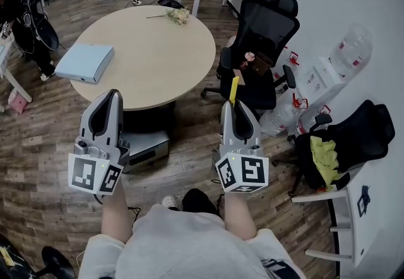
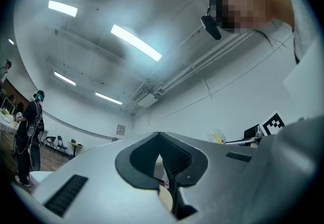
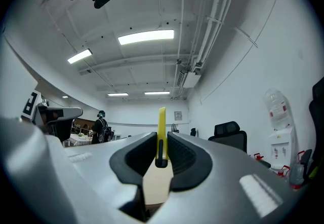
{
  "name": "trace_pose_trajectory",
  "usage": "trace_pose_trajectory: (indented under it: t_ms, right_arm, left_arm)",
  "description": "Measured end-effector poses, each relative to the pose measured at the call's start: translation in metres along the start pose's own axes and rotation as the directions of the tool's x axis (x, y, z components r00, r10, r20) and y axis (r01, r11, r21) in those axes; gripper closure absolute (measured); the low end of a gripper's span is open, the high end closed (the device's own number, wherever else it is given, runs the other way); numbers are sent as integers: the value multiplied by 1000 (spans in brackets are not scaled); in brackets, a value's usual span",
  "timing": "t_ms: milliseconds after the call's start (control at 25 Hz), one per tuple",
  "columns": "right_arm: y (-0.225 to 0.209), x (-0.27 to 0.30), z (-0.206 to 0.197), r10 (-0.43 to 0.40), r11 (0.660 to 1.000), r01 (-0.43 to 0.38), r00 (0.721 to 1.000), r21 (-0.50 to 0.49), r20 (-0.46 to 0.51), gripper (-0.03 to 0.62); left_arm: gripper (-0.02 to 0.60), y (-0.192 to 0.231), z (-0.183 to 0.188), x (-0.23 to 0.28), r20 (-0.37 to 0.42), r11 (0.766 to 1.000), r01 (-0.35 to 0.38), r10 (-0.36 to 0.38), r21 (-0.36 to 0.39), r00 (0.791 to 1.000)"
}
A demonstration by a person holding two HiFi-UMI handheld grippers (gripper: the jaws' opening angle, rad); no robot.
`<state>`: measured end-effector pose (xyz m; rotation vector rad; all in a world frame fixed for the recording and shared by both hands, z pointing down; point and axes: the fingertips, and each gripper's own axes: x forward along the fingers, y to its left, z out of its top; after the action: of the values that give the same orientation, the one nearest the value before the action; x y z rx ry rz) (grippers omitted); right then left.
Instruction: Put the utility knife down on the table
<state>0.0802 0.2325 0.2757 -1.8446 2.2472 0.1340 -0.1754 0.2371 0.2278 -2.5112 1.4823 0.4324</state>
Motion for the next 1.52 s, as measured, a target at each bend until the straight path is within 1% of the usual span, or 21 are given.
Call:
trace_pose_trajectory:
  t_ms: [200, 400, 680, 920, 1200, 1520]
  right_arm:
    - [-2, 24, -12, 11, 1000, -11, 1000, 8, -12, 519]
    - [-14, 64, -21, 30, 999, -30, 1000, 19, -9, 519]
    - [-41, 133, -18, 65, 998, -65, 998, 14, 21, 519]
    - [-71, 186, -19, 90, 996, -90, 996, 10, 30, 519]
    - [-111, 237, -25, 123, 992, -123, 992, 14, 33, 519]
    - [-150, 272, -28, 156, 987, -157, 986, 26, 53, 519]
  left_arm:
    - [575, 14, -12, 15, -11, 1000, -13, 13, -4, 1000]
    - [575, 33, -22, 43, -6, 999, -49, 49, 1, 999]
    - [575, 48, -30, 105, 18, 997, -72, 72, 21, 997]
    - [575, 56, -45, 158, 30, 995, -97, 96, 23, 995]
    - [575, 55, -63, 214, 42, 991, -128, 127, 31, 991]
    - [575, 38, -77, 263, 57, 990, -131, 128, 49, 990]
